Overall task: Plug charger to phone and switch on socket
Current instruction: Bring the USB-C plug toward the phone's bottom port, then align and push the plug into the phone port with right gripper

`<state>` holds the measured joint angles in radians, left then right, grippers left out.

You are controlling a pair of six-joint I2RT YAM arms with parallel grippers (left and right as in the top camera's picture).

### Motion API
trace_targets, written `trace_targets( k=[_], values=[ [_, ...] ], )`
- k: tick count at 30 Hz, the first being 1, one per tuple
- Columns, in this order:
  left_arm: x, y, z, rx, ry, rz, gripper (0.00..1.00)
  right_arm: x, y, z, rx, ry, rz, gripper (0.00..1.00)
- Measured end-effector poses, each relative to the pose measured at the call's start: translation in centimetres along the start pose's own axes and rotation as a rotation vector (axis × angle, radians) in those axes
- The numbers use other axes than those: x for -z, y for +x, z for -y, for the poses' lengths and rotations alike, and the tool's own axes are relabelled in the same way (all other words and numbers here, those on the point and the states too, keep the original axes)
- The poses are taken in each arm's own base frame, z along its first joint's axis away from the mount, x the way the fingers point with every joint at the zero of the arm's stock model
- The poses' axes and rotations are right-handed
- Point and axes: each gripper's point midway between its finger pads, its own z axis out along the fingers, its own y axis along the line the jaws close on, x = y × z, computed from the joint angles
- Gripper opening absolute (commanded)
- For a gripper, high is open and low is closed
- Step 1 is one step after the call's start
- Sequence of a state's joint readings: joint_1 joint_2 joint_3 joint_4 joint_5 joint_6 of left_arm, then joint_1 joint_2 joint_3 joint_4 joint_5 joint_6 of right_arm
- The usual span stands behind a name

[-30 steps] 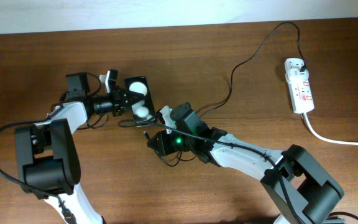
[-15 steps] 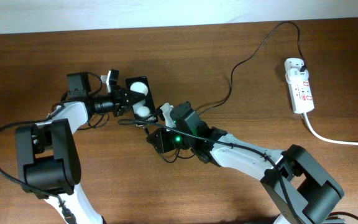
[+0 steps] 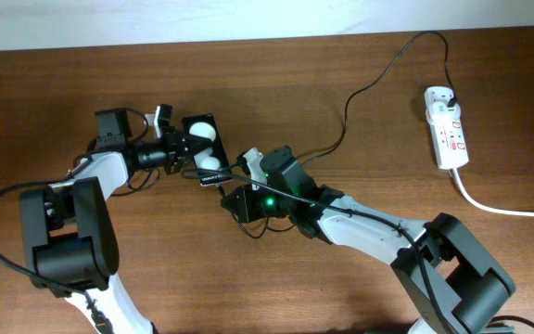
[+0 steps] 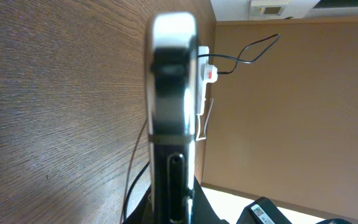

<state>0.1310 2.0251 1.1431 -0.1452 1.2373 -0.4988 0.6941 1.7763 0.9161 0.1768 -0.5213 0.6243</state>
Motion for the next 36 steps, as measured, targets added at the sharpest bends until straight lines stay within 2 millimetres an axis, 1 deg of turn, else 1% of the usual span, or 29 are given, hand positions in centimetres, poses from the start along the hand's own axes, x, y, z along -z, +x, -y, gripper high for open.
trace_targets(
  k=[8, 18, 23, 28, 32, 36],
  values=[
    [0.0, -0.1, -0.2, 0.052, -0.010, 0.006, 0.00, 0.0, -0.1, 0.5, -0.005, 0.025, 0.010, 0.04],
    [0.0, -0.1, -0.2, 0.060, -0.012, 0.008, 0.00, 0.0, -0.3, 0.7, -0.005, 0.041, 0.020, 0.04],
    [0.1, -0.3, -0.3, 0.061, -0.015, 0.015, 0.00, 0.0, -0.7, 0.4, 0.009, 0.026, 0.040, 0.04],
    [0.1, -0.3, -0.3, 0.060, -0.018, 0.016, 0.00, 0.0, -0.7, 0.4, 0.010, 0.025, 0.041, 0.04],
    [0.0, -0.2, -0.3, 0.067, -0.017, 0.011, 0.00, 0.1, -1.2, 0.7, 0.014, 0.049, 0.068, 0.04],
    [0.0, -0.2, -0.3, 0.075, -0.015, 0.010, 0.00, 0.1, -1.3, 0.8, 0.014, 0.052, 0.070, 0.04]
  ],
)
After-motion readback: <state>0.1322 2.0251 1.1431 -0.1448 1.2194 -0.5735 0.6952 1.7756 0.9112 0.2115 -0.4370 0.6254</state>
